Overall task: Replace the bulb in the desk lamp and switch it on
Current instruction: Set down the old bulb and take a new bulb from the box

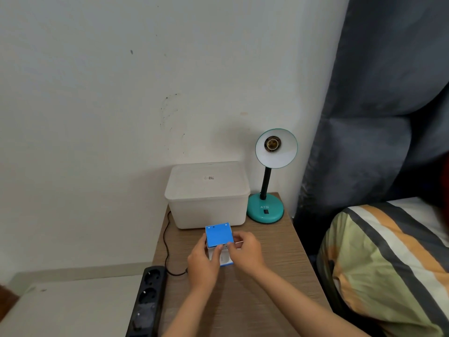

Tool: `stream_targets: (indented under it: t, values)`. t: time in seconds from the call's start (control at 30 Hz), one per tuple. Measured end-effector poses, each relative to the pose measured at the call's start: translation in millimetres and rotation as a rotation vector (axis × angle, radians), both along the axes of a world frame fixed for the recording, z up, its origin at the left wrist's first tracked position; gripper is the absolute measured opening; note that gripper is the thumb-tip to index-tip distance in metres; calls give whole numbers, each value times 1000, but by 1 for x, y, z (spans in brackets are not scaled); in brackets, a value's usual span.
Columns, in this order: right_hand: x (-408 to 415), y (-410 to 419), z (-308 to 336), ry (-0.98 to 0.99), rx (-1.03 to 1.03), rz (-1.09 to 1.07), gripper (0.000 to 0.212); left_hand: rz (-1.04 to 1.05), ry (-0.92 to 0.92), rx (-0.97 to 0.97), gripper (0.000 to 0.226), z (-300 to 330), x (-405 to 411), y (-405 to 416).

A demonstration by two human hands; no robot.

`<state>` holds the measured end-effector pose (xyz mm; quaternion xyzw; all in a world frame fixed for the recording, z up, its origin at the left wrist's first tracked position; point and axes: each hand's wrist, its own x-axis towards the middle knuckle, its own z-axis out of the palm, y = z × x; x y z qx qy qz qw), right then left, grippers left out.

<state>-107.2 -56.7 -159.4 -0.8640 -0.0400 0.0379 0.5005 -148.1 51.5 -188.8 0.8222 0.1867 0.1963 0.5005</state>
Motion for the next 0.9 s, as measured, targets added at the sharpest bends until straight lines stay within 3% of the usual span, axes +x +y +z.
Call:
stream_targets:
  t: [0.53, 0.7, 0.9]
  values:
    - [0, -3, 4, 104, 184, 37, 35, 0, -18, 42, 48, -1, 3, 4]
    - [1, -6, 5, 112, 282, 39, 48, -62, -39, 33, 46, 3, 5, 12]
    - [5, -4, 8, 107, 272, 63, 55, -253, -7, 23, 73, 7, 17, 32]
